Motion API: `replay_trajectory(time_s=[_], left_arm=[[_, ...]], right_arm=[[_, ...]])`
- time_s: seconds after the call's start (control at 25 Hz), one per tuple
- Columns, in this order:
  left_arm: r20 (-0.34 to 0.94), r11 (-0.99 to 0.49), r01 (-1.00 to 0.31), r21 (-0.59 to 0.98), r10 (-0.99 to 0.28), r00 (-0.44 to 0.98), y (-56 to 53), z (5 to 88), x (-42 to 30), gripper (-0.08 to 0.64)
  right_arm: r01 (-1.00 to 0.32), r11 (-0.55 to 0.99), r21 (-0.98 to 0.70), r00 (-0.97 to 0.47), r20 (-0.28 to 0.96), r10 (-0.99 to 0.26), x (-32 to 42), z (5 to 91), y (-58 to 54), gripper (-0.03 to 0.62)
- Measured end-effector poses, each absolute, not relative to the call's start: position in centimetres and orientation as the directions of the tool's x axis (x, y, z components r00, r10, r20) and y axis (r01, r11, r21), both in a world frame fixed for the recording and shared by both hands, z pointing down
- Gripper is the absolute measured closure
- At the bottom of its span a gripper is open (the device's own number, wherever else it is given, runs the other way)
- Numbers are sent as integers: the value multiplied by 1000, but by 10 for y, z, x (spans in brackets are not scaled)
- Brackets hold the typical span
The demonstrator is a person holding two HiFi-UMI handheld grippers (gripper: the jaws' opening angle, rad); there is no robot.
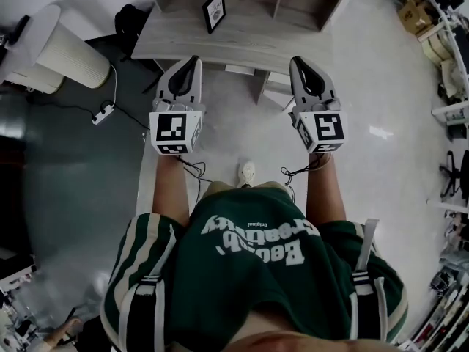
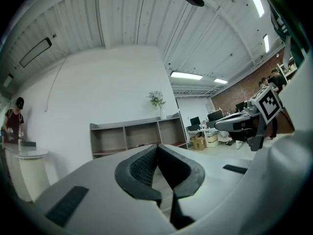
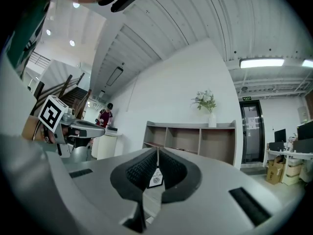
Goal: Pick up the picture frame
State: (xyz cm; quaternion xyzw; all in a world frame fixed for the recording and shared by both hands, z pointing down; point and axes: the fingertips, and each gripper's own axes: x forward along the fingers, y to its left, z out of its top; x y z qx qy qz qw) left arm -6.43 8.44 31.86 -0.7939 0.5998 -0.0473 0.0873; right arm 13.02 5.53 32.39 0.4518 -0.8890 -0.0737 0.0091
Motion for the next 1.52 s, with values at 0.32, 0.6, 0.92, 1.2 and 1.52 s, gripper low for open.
replay_trajectory(time_s=[0.32, 0.6, 0.92, 1.2, 1.52], left_arm=[[-23, -253, -946, -202, -965, 263, 52, 321, -59, 543], [-15, -239, -950, -203, -969, 247, 40, 327, -65, 543], [-6, -223, -954, -200, -973, 229, 33, 327, -73, 543], [22, -237, -951, -197, -971, 237, 6, 341, -88, 543], [32, -279, -936, -215, -960, 279, -79, 341, -107, 543]], right_arm=[[-794, 593, 132, -603, -51, -796, 136, 328, 25, 555], [-790, 599, 129, -608, -50, -792, 133, 332, 6, 555], [-778, 616, 126, -625, -52, -779, 122, 333, -6, 555], [-768, 629, 118, -636, -33, -771, 98, 341, -31, 555], [-775, 618, 132, -628, -54, -777, 70, 330, -107, 555]])
